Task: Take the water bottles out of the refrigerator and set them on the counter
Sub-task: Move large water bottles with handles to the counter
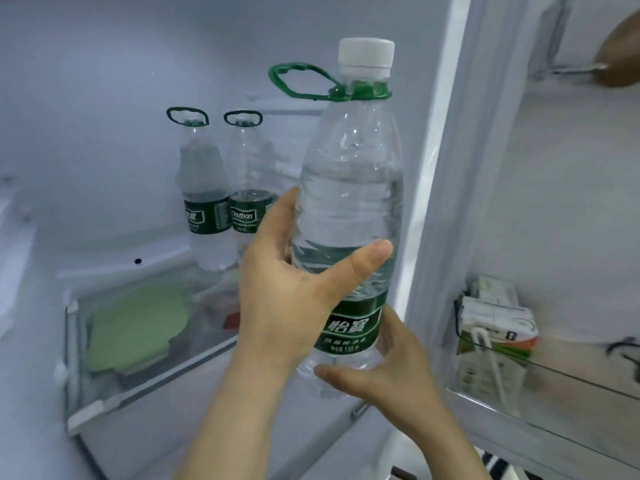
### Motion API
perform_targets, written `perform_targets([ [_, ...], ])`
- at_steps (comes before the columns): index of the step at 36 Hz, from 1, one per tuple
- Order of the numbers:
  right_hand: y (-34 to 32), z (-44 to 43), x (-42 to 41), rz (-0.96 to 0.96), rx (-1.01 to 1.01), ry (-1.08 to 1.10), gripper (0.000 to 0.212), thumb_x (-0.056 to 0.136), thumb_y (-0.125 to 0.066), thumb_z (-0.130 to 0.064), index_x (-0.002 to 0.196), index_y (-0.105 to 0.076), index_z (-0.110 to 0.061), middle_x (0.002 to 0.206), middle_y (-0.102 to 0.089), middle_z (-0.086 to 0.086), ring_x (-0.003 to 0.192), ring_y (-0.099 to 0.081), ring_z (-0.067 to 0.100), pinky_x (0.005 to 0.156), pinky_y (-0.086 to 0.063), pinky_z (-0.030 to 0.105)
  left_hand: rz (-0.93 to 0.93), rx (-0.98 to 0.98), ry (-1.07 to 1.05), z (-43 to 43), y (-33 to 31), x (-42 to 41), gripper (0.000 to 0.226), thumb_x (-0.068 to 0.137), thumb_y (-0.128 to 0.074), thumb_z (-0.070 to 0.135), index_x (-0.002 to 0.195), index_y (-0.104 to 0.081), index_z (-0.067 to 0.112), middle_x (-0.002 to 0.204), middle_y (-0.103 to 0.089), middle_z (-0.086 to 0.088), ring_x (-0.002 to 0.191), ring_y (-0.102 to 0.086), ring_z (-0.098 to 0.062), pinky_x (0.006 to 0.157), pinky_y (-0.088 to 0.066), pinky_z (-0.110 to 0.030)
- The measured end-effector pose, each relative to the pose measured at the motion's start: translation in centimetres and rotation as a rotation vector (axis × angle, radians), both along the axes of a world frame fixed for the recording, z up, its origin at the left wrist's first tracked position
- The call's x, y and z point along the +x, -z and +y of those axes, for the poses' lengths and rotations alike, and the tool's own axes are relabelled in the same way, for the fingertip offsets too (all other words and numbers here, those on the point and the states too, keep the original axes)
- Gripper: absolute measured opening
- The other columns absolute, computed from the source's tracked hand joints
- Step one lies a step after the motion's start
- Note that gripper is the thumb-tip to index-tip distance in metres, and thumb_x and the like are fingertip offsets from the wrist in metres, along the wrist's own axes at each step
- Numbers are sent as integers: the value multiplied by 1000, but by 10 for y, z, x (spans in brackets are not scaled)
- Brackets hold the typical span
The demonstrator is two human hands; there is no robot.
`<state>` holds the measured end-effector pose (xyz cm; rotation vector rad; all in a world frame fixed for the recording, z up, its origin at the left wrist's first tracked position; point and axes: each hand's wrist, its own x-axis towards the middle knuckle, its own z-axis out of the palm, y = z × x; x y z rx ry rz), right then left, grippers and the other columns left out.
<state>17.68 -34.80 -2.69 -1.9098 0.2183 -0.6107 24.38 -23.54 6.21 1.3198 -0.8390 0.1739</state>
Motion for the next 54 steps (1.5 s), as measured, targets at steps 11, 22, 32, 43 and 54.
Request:
perform_targets([
  [11,-27,-25,-80,4,-22,107,72,54,-93,-18,113,-57,-40,106,-69,-27,100,-63,-8,85,-50,16,-19,-78,128,-40,-20,-65,50,61,-83,36,106,-66,20,95,-74,11,88,-70,-3,70,-52,-15],
  [22,-34,-54,-166,26,-20,195,65,54,-92,-11,105,-62,-36,99,-72,-22,91,-68,-4,74,-52,11,-11,-119,255,-78,-24,-135,46,63,-81,35,102,-67,15,91,-75,5,84,-71,-8,70,-52,-16],
  [32,-37,-76,-240,46,-20,366,65,56,-91,-10,107,-61,-36,99,-72,-24,91,-68,-5,74,-49,7,11,-86,409,-118,-22,-194,38,56,-77,42,90,-65,29,83,-73,19,77,-69,3,61,-49,-8],
  [43,-35,-79,-310,65,-40,777,60,56,-92,-15,103,-63,-40,99,-72,-23,92,-68,-3,76,-54,15,22,-29,817,-169,-21,-241,50,57,-81,43,102,-63,33,92,-73,19,83,-70,1,64,-54,-15],
  [54,-17,-54,-382,111,43,1183,68,49,-93,-22,104,-60,-46,101,-72,-22,95,-69,1,85,-57,36,95,4,1247,-196,-4,-315,55,60,-86,31,110,-65,21,96,-76,6,86,-73,-11,67,-57,-23],
])
